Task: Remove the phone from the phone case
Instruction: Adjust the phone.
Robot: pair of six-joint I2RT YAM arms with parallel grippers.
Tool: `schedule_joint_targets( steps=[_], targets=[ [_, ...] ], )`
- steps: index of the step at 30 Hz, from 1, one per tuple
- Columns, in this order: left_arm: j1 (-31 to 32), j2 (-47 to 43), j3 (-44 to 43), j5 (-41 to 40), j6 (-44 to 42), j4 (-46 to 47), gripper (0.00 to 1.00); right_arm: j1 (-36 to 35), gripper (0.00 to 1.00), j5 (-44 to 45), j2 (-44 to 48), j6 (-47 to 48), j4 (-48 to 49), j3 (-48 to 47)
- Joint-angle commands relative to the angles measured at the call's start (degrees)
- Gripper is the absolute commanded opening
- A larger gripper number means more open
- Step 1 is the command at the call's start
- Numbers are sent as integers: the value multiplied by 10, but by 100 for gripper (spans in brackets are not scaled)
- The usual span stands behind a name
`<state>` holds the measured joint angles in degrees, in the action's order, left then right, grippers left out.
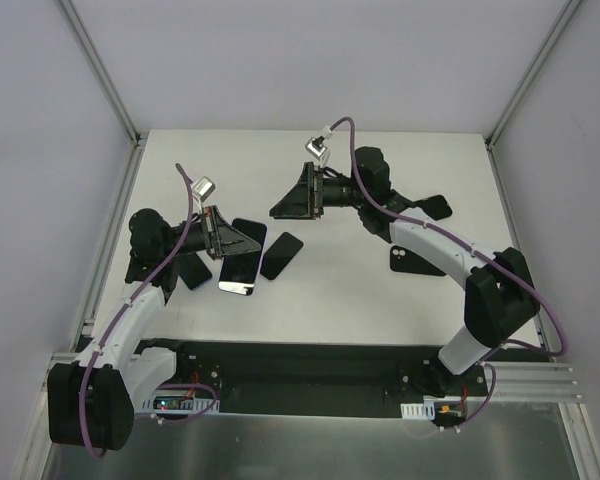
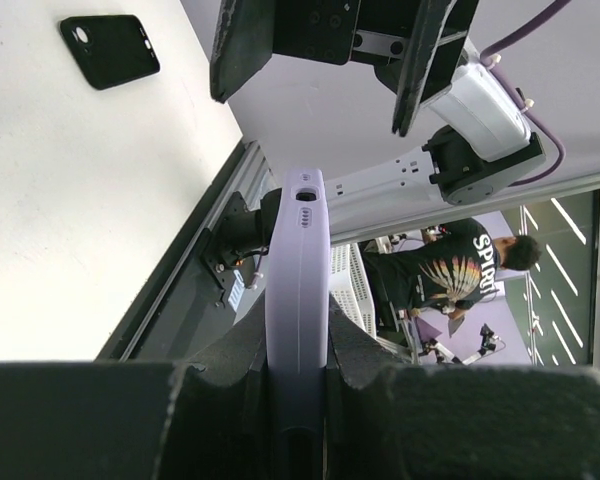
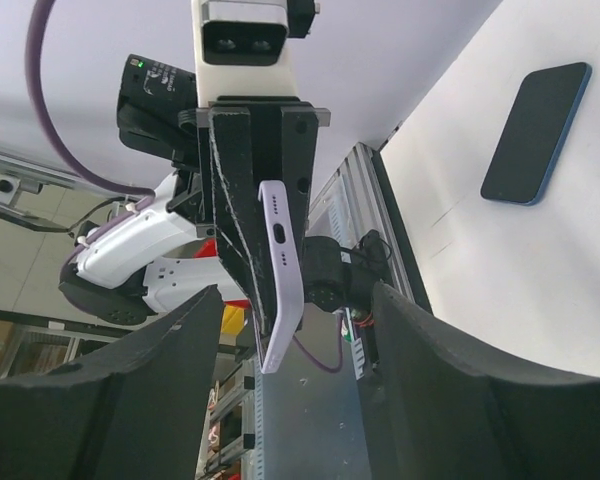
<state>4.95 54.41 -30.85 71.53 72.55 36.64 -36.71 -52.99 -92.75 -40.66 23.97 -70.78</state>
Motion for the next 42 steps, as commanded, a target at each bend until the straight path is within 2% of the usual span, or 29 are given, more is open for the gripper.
schedule_joint_targets(
  steps=[1,7,11,12,13,14,19,24,25,27,31,35,36,38,39,42],
  targets=[
    [5,-13,-21,9,-12,27,0,-13,64,-10,19,37,-21,-12],
    [5,-12,-28,9,-15,26,0,-42,70,-57,1,49,-16,-33],
    [5,-9,-32,10,-16,26,0,-58,65,-74,-12,50,-10,-42],
    [6,-8,-32,11,-17,25,0,-58,57,-75,-15,47,-5,-42],
    [6,-9,-32,10,-18,25,0,-60,54,-75,-16,38,1,-42],
    [6,-8,-33,9,-17,25,0,-59,44,-78,-21,27,22,-40],
    [6,-11,-34,8,-16,25,0,-64,27,-77,-34,-2,54,-33],
    [6,-9,-35,10,-15,25,0,-64,14,-69,-38,-30,95,-22],
    [6,-10,-34,11,-15,25,0,-64,7,-66,-41,-34,103,-20],
    [6,-9,-34,11,-14,24,0,-63,2,-60,-42,-42,110,-17],
    [6,-3,-37,14,-14,16,1,-54,1,-41,-45,-66,142,-5],
    [7,-2,-33,20,-9,14,16,-29,2,-21,-41,-106,192,19],
    [6,-4,-30,21,-8,13,28,-24,2,-11,-38,-117,198,22],
    [6,-7,-27,24,-7,13,39,-10,1,0,-35,-125,216,36],
    [6,-8,-25,23,-6,13,49,-6,1,10,-32,-130,229,41],
    [6,-14,-18,25,-1,13,61,7,1,25,-27,-136,236,50]
  ],
)
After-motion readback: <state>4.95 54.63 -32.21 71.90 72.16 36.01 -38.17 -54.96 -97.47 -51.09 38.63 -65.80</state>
